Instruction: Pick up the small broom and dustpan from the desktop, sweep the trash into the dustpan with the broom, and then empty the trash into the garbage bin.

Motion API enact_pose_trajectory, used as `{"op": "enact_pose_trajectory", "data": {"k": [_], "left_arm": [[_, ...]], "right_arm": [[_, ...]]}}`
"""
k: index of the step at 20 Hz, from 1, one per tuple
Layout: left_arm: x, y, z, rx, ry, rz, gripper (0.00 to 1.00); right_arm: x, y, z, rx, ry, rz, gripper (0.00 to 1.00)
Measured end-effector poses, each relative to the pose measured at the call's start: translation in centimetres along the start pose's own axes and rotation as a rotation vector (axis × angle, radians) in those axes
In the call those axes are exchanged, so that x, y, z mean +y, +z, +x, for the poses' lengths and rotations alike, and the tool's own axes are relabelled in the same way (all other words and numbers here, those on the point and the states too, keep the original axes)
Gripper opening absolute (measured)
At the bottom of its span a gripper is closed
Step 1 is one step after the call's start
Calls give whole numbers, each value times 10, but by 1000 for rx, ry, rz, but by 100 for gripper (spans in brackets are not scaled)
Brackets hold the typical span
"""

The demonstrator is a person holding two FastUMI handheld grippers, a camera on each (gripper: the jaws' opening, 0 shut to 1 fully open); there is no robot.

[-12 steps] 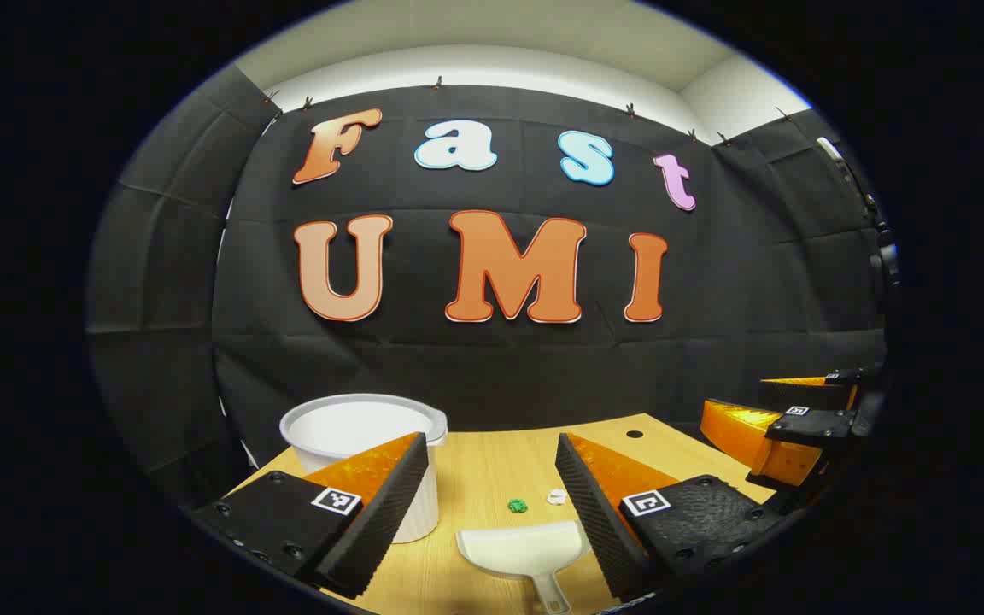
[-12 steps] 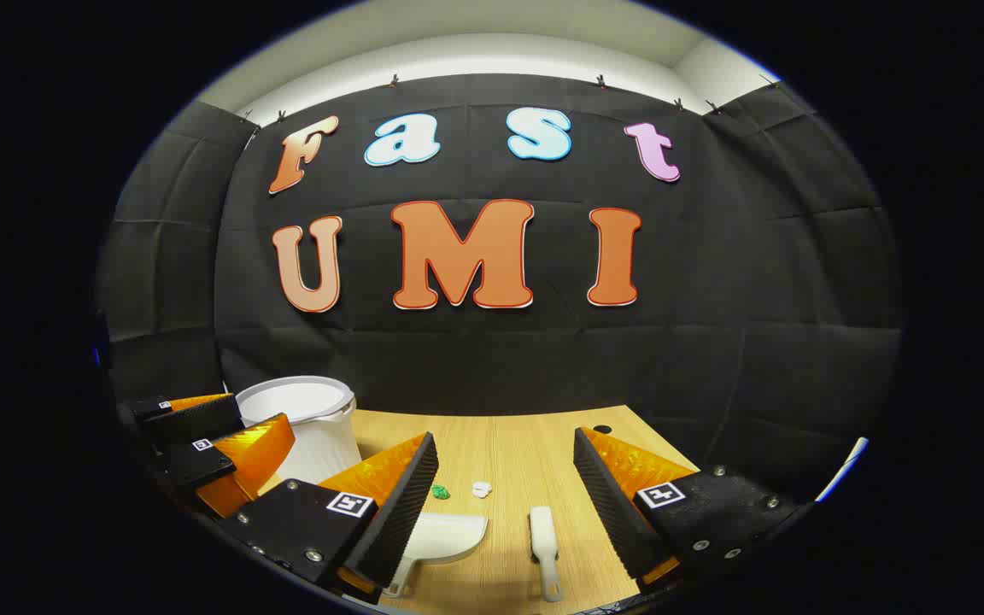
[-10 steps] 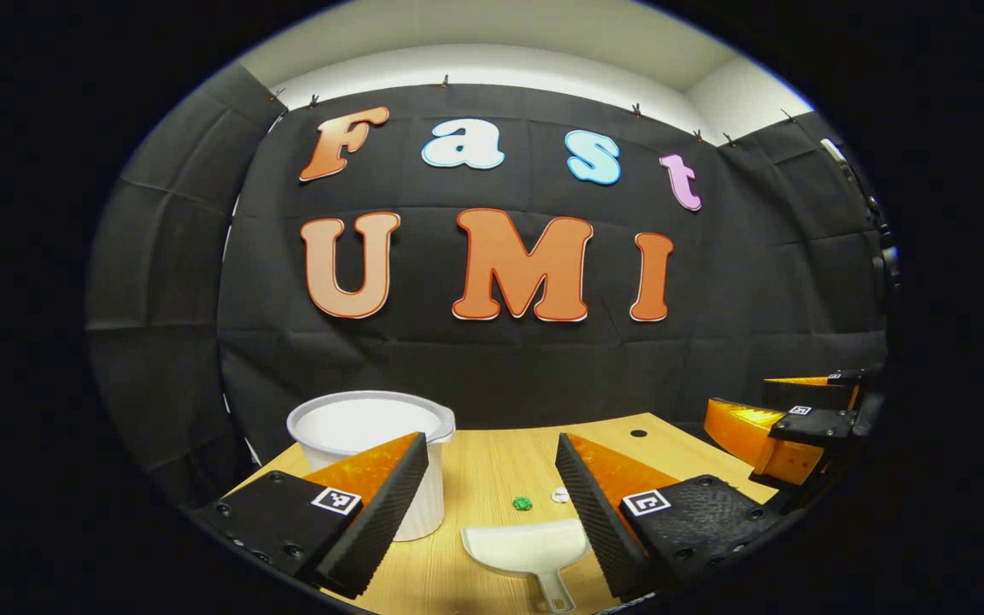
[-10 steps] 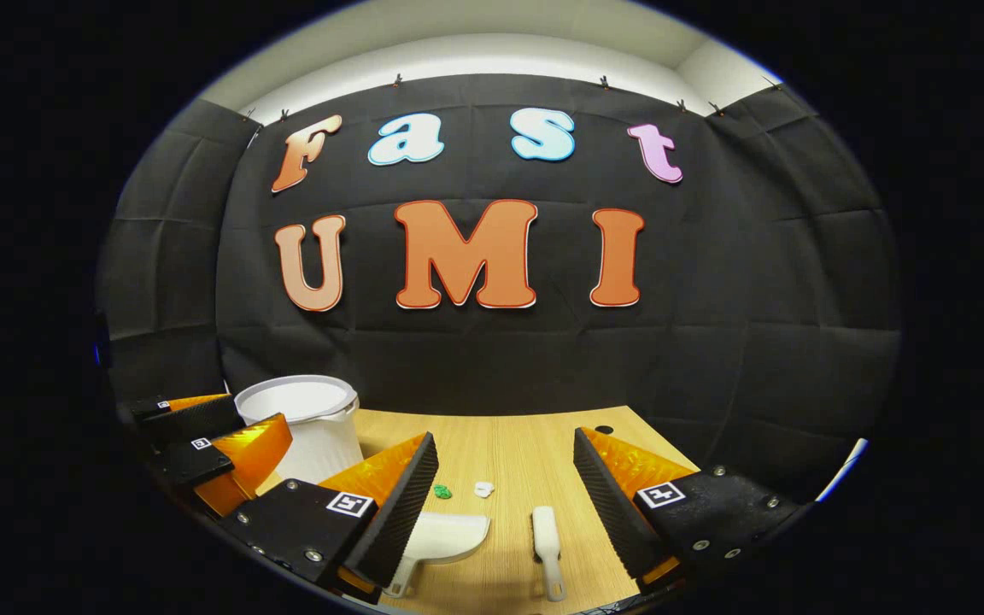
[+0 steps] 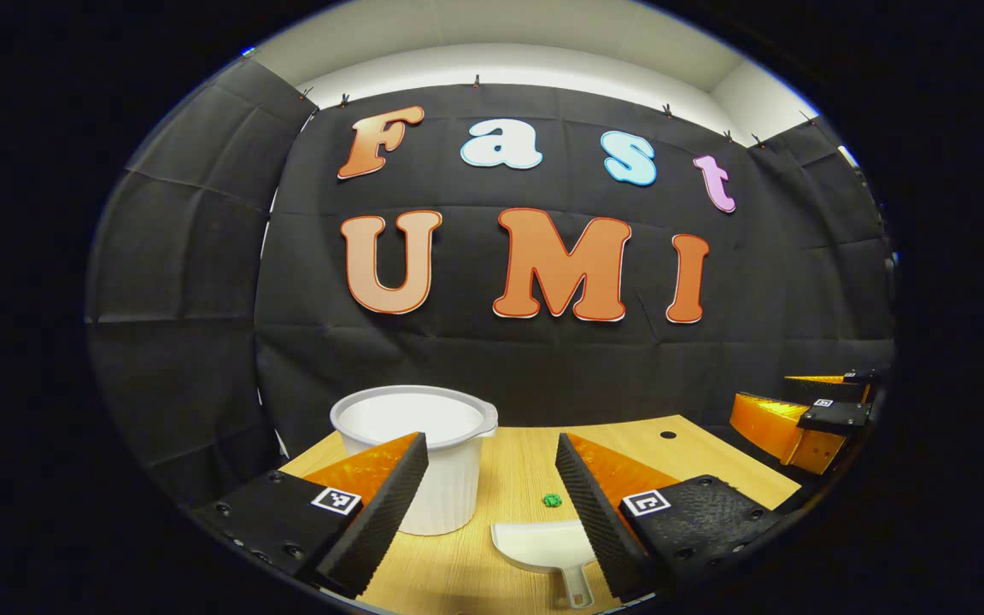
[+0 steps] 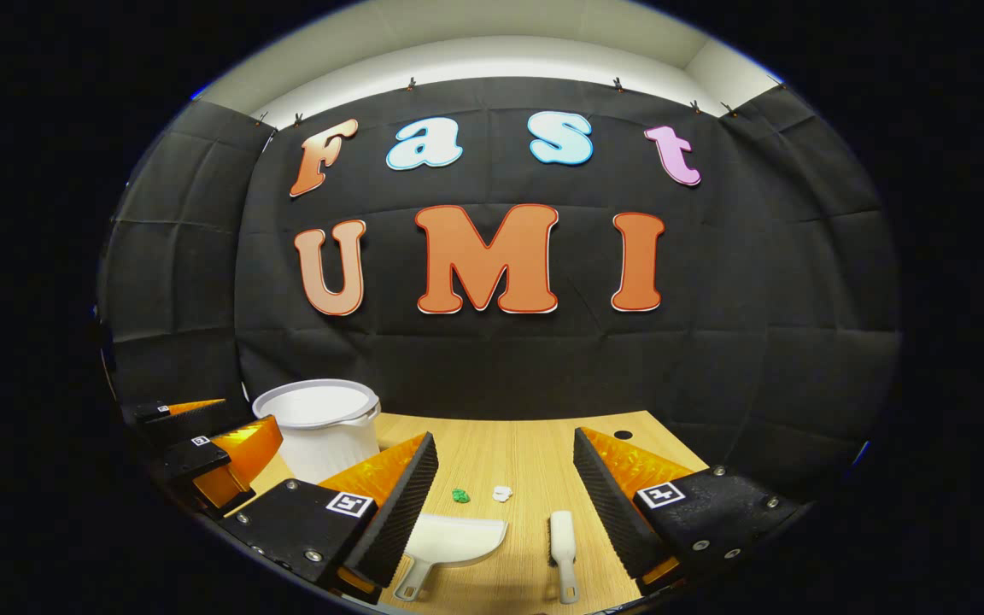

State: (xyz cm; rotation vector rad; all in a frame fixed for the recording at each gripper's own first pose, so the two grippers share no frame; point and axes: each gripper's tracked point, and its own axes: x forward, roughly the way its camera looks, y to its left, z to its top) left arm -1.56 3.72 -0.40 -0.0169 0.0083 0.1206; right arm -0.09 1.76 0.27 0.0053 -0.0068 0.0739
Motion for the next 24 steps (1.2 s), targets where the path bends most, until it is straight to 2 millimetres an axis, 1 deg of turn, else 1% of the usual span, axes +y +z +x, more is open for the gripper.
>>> {"op": "enact_pose_trajectory", "data": {"k": [4,6,9,12,17,19,21,24], "left_arm": [[-10,-3,-1,8,-7,24,95],[-20,-5,0,6,-29,39,95],[-31,-5,3,10,-63,22,95],[-37,-6,4,12,-86,-14,95],[-35,-13,9,31,-92,9,95],[-32,-14,8,33,-87,5,95],[-34,-18,9,47,-100,0,95],[-29,-22,9,56,-97,11,95]], "right_arm": [[-7,-5,-5,11,-10,-17,96],[-12,-6,-9,7,-23,-12,96],[-21,-7,-12,13,-49,-13,96],[-28,-9,-14,15,-71,-11,96],[-27,-11,-14,21,-71,-15,96],[-23,-12,-13,27,-66,-22,96],[-21,-13,-12,29,-63,-25,96],[-17,-14,-11,32,-59,-30,96]]}}
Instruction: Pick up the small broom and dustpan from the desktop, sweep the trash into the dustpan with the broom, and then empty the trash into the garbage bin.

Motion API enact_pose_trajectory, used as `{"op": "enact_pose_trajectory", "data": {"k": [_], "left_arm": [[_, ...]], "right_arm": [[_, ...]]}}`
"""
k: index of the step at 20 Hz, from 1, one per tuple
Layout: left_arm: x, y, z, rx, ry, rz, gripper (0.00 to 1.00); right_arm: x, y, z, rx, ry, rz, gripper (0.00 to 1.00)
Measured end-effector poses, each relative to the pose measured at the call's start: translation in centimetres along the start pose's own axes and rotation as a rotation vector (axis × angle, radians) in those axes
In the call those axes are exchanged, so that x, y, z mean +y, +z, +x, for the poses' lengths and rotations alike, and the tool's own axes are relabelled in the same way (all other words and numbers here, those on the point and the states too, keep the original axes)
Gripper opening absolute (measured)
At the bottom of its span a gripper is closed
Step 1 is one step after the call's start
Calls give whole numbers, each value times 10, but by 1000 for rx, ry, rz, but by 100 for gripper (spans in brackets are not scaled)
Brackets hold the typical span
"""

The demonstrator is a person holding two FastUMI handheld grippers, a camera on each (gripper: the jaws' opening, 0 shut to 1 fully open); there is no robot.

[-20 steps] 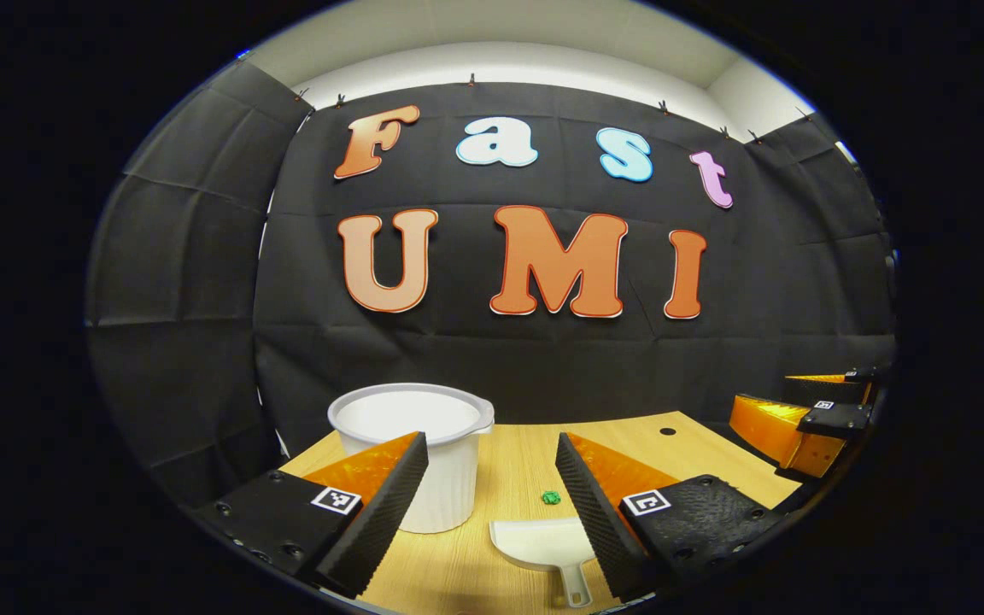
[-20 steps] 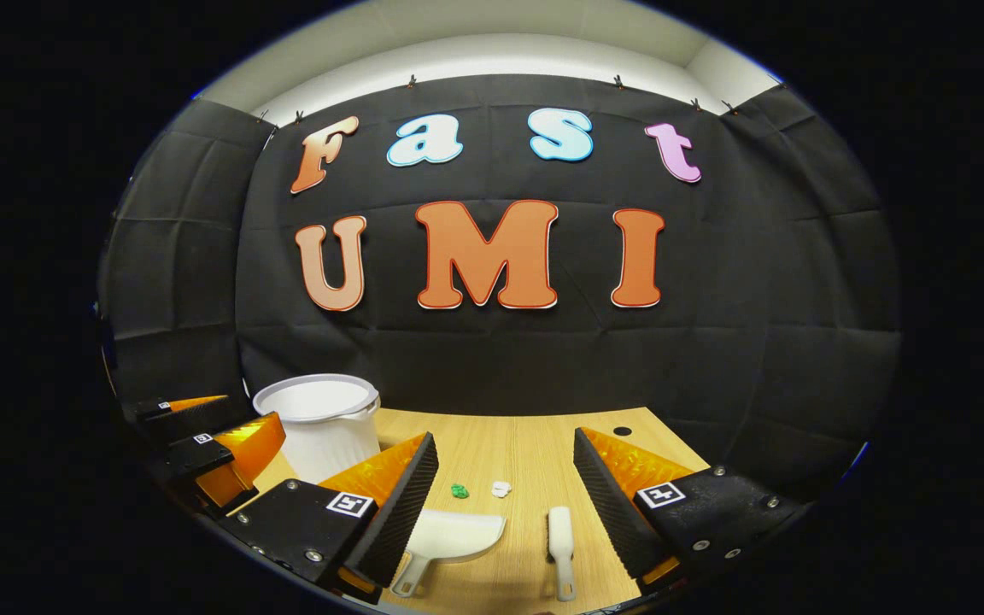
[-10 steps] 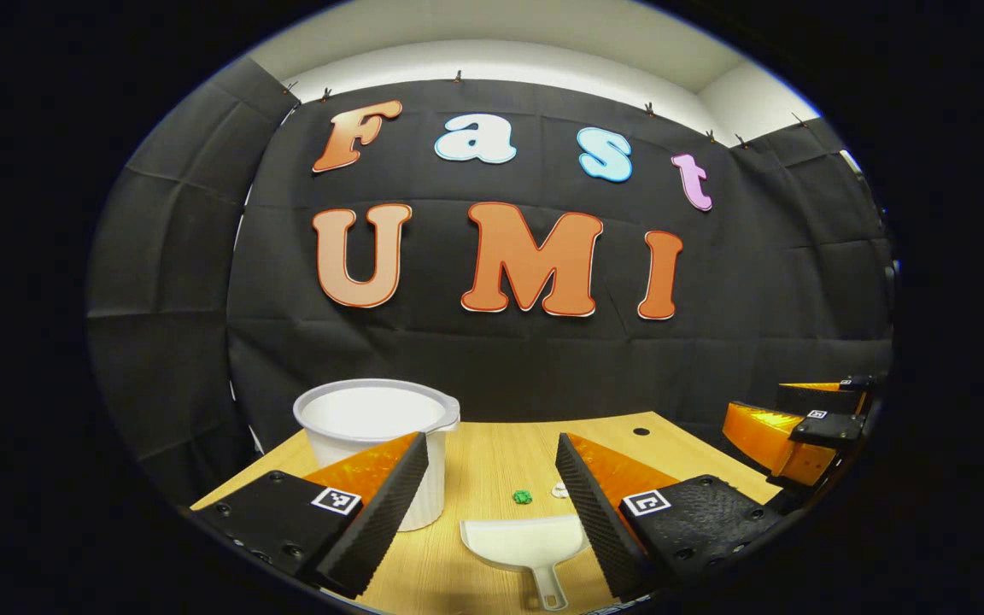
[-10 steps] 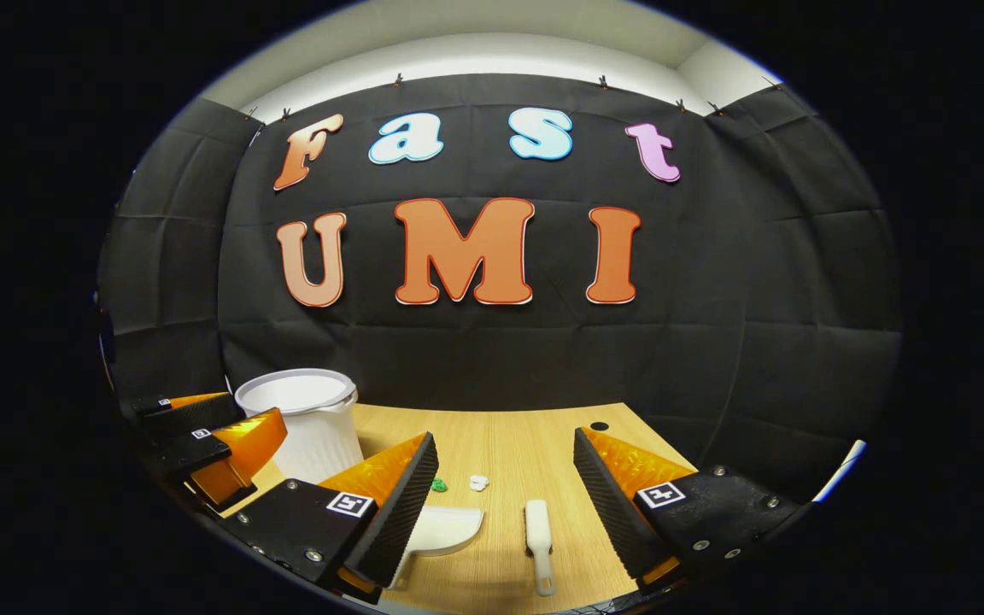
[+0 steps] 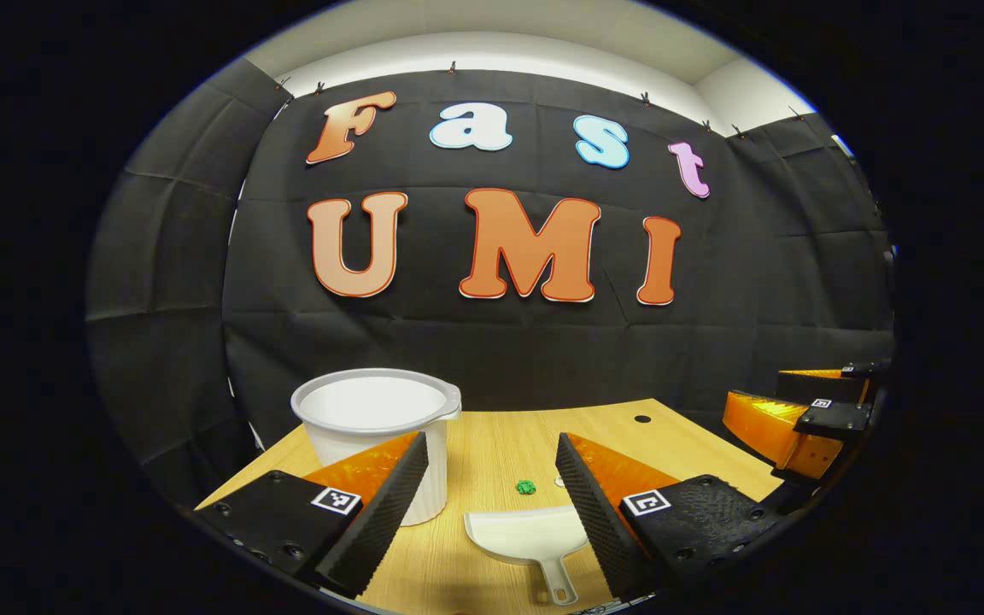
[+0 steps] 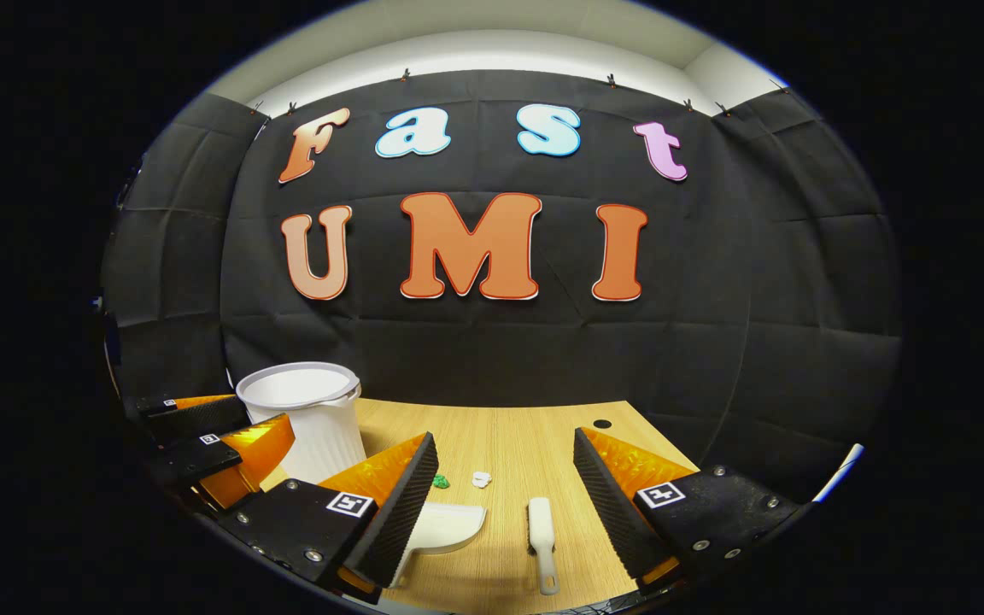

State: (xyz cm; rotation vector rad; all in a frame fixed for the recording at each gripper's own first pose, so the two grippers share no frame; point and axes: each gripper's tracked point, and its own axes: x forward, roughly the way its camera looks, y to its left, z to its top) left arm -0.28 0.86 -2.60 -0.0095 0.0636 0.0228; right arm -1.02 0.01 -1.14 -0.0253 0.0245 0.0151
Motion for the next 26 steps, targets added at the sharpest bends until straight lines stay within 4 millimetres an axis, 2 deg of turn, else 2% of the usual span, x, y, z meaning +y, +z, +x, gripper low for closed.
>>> {"op": "enact_pose_trajectory", "data": {"k": [8,11,14,17,22,24,26], "left_arm": [[11,-12,3,18,23,15,95],[8,-16,8,30,13,16,95],[-1,-31,13,71,-16,9,95],[-19,-66,24,174,-67,-7,95],[-40,-138,45,397,-76,-82,95],[-56,-166,53,501,-106,-127,96],[-69,-203,48,652,-120,-149,96]], "right_arm": [[8,-7,4,23,16,-12,96],[7,-9,6,27,17,-11,96],[1,-12,10,34,7,-2,96],[-12,-16,13,41,-14,-5,96],[-50,-34,21,87,-52,6,96],[-67,-40,28,104,-52,20,97],[-87,-49,38,140,-58,39,96]]}}
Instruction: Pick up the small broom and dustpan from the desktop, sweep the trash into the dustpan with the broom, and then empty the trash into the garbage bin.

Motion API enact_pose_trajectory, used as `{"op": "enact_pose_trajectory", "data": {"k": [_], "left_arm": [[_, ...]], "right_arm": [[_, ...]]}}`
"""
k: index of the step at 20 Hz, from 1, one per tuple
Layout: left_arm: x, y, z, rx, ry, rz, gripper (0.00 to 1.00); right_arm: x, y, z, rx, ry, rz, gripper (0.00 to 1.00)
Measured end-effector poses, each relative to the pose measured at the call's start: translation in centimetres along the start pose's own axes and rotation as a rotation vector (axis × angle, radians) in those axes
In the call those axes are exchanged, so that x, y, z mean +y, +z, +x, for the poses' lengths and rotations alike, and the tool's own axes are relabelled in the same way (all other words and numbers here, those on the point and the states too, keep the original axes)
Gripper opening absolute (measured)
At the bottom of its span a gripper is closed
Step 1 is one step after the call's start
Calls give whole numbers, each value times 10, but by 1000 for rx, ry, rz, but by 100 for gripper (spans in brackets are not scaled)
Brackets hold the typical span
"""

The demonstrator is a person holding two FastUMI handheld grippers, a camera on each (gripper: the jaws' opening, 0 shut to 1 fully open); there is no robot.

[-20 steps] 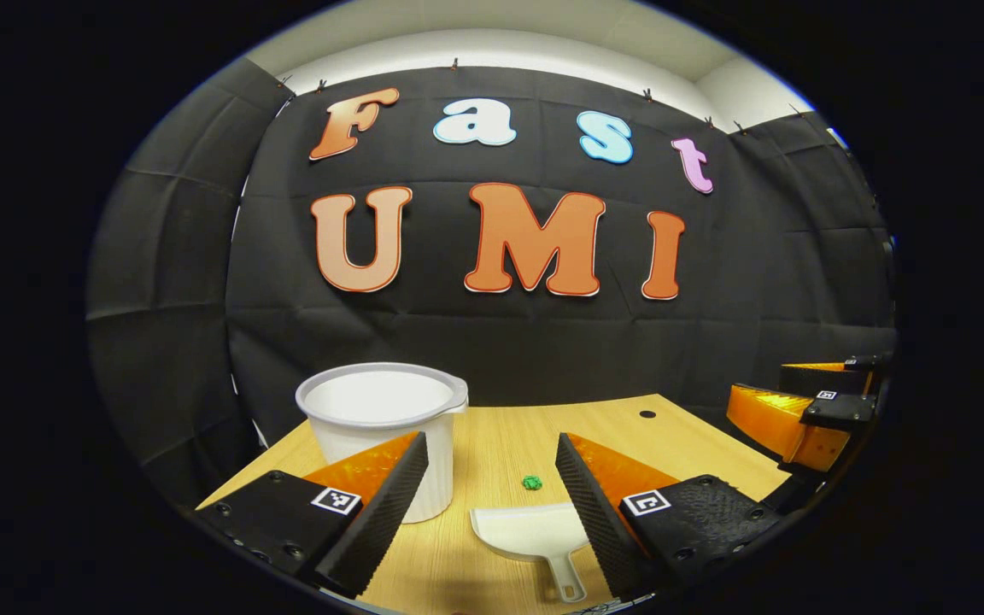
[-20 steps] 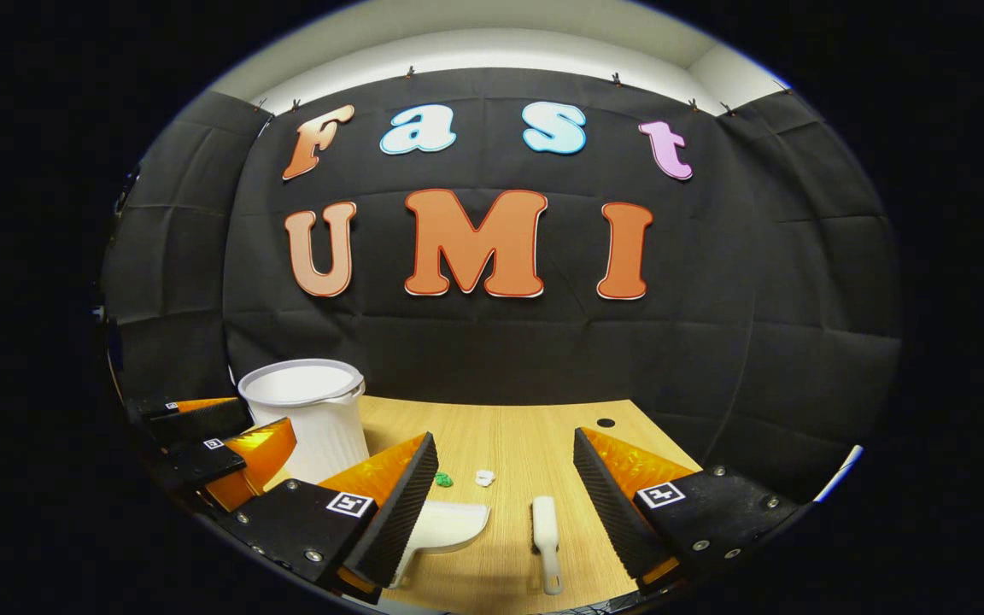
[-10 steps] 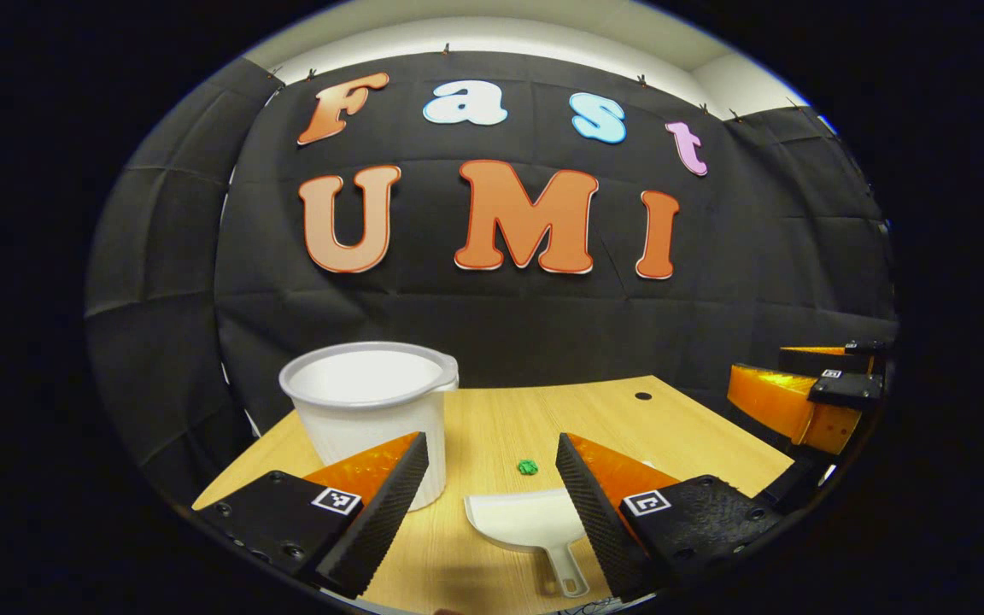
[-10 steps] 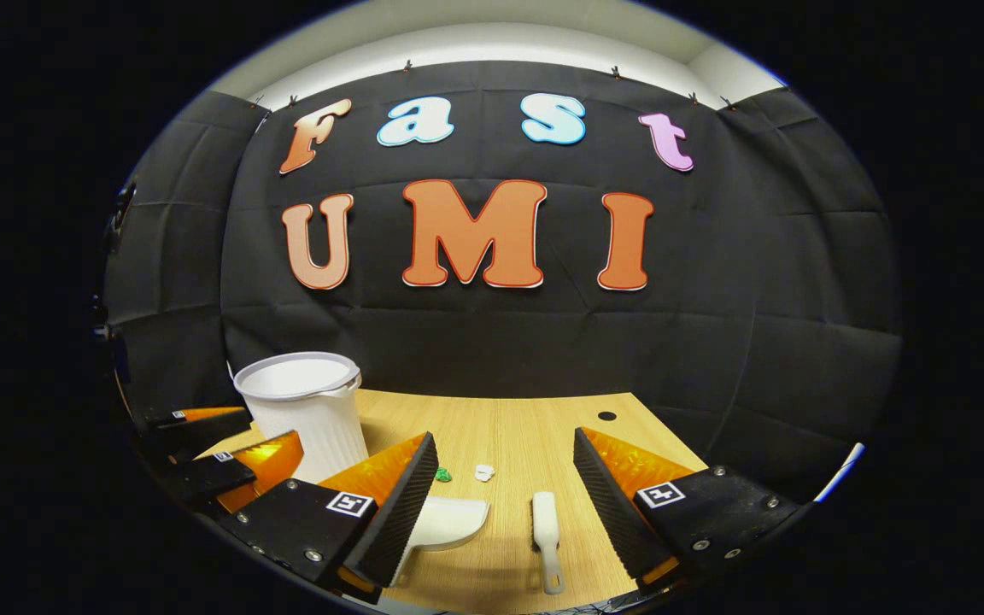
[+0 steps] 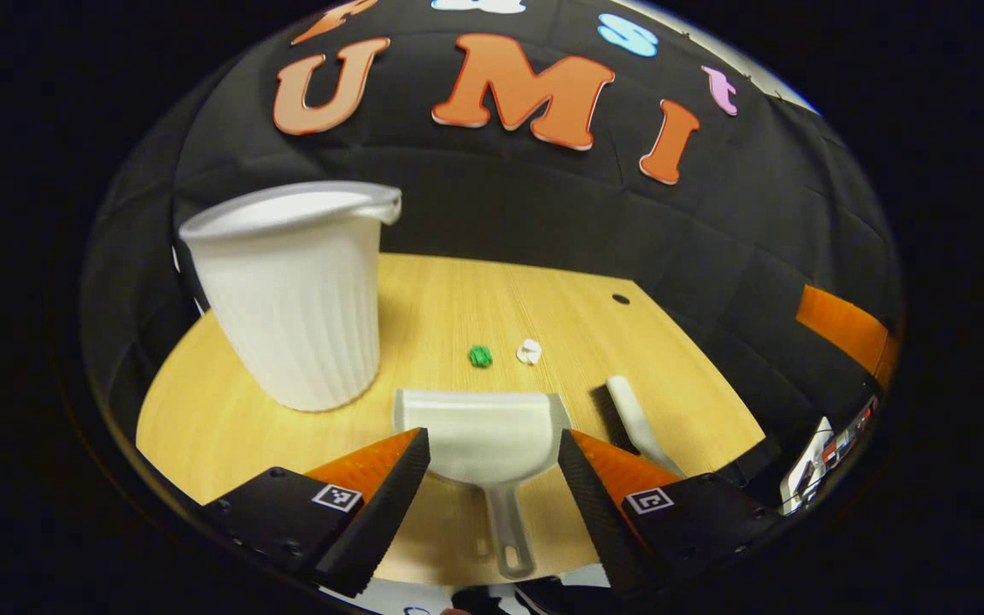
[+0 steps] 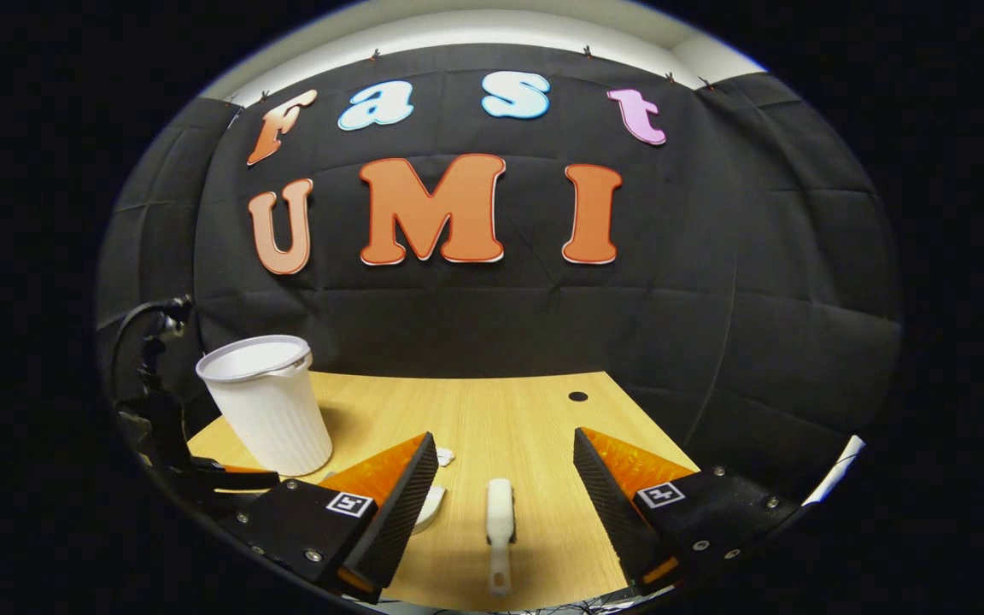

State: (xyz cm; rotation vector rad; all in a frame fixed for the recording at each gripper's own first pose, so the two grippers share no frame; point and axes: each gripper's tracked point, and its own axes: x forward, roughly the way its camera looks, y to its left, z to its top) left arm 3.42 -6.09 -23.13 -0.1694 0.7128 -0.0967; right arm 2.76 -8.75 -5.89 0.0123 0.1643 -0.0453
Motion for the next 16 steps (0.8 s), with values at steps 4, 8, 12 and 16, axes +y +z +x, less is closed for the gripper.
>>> {"op": "enact_pose_trajectory", "data": {"k": [4,8,12,16], "left_arm": [[3,-46,35,189,62,25,98],[6,-69,46,347,90,-2,98],[4,-72,60,452,108,13,98],[7,-58,72,522,132,4,98]], "right_arm": [[-30,0,15,12,7,21,96],[-44,-17,29,58,48,52,96],[-56,-33,42,108,78,71,96],[-67,-38,52,133,105,91,96]]}}
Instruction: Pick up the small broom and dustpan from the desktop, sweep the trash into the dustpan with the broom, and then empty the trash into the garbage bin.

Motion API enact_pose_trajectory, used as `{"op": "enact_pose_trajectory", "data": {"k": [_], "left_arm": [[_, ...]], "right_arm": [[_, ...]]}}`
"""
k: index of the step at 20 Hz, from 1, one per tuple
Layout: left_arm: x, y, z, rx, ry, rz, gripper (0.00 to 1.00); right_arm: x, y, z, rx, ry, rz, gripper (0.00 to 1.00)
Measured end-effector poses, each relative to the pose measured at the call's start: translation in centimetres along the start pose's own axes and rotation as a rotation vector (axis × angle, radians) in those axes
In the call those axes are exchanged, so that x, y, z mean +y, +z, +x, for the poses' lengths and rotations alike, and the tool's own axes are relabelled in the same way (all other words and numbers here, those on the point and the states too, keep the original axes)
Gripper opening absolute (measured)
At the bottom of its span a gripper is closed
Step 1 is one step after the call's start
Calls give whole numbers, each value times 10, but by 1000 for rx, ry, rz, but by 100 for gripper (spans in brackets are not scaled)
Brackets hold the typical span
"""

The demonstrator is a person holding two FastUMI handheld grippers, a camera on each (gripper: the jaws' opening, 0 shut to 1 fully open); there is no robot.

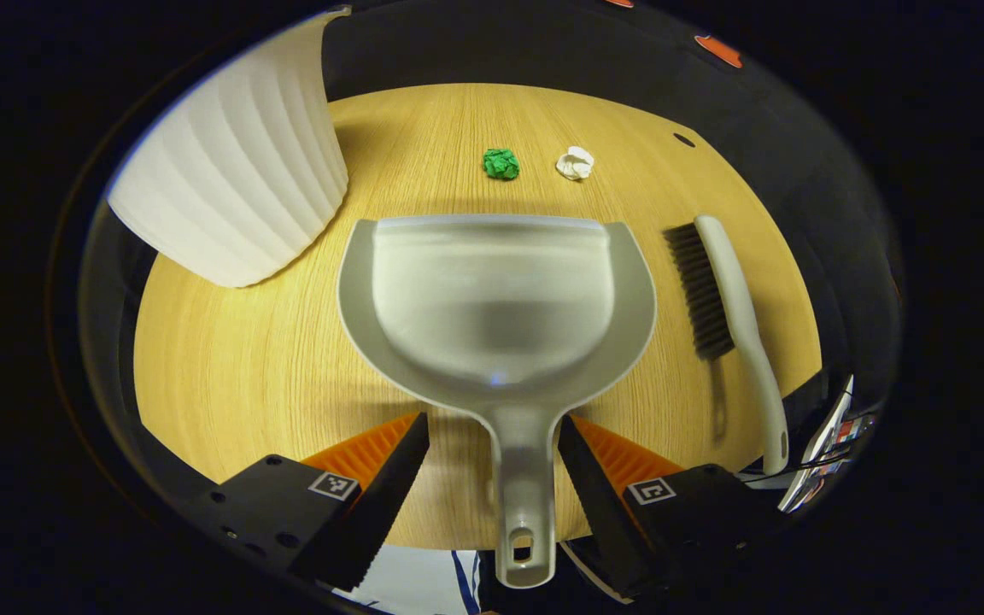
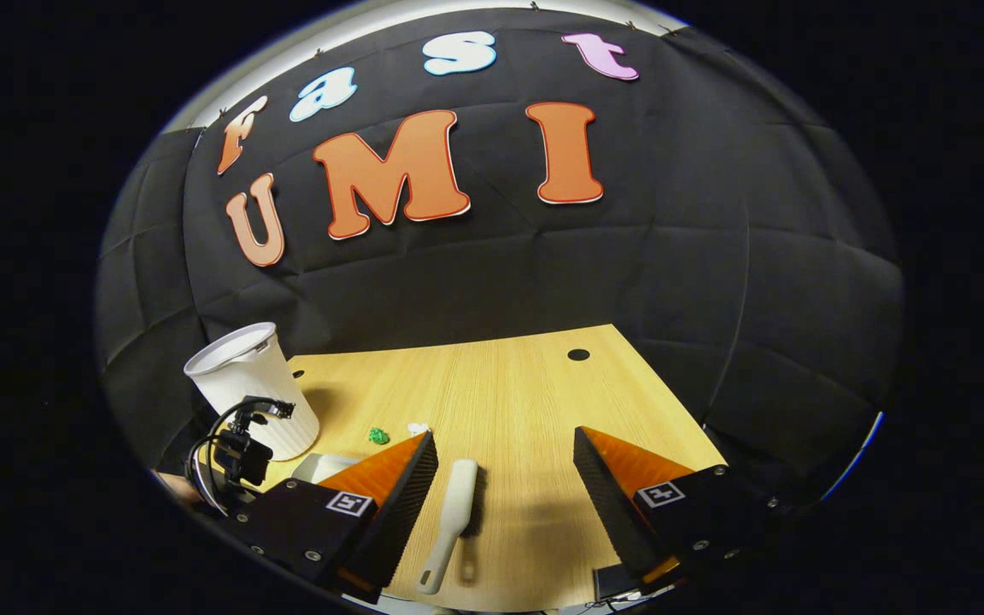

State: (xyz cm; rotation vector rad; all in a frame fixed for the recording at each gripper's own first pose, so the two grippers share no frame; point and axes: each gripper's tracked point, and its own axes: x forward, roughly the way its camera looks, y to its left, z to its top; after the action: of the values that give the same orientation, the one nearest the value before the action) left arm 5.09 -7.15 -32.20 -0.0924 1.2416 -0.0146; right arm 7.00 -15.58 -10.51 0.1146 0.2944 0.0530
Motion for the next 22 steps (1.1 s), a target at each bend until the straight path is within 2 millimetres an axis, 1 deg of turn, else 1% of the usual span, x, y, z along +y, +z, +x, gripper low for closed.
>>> {"op": "enact_pose_trajectory", "data": {"k": [1,2,3,4,5,6,7,8,9,10,11,12,13,14,16,18,20,22], "left_arm": [[0,9,-1,6,9,5,98],[-3,12,-6,4,22,14,98],[-1,19,-7,-2,27,23,97],[-4,13,0,-5,43,29,86],[-5,15,0,-5,54,27,68],[-7,14,2,-6,56,17,55],[-9,13,3,-3,50,-1,50],[-6,9,0,21,52,-28,48],[-7,5,3,44,46,-45,35],[-8,7,-1,45,32,-53,37],[-9,10,-2,40,16,-59,36],[-5,9,-2,53,8,-60,35],[0,10,1,49,10,-56,32],[1,12,4,39,15,-44,31],[1,11,17,33,-1,-22,30],[3,12,23,24,-26,-4,30],[-1,18,40,8,-54,10,30],[-5,27,54,0,-85,8,29]], "right_arm": [[-2,-1,3,7,7,-6,96],[-2,-2,5,14,17,-12,96],[-3,-4,6,21,27,-19,96],[-4,-6,7,28,36,-27,97],[-3,-9,8,38,48,-32,97],[-3,-13,9,50,59,-35,97],[-3,-15,11,63,69,-38,97],[0,-19,12,74,81,-43,97],[4,-21,15,85,94,-48,97],[8,-26,18,102,102,-48,97],[13,-31,21,125,107,-38,97],[19,-39,25,157,109,-27,97],[24,-50,27,208,107,-16,97],[30,-66,29,263,111,-5,97],[44,-97,36,369,110,-16,97],[52,-126,40,466,93,-40,97],[54,-152,43,555,77,-80,97],[55,-168,52,621,52,-112,97]]}}
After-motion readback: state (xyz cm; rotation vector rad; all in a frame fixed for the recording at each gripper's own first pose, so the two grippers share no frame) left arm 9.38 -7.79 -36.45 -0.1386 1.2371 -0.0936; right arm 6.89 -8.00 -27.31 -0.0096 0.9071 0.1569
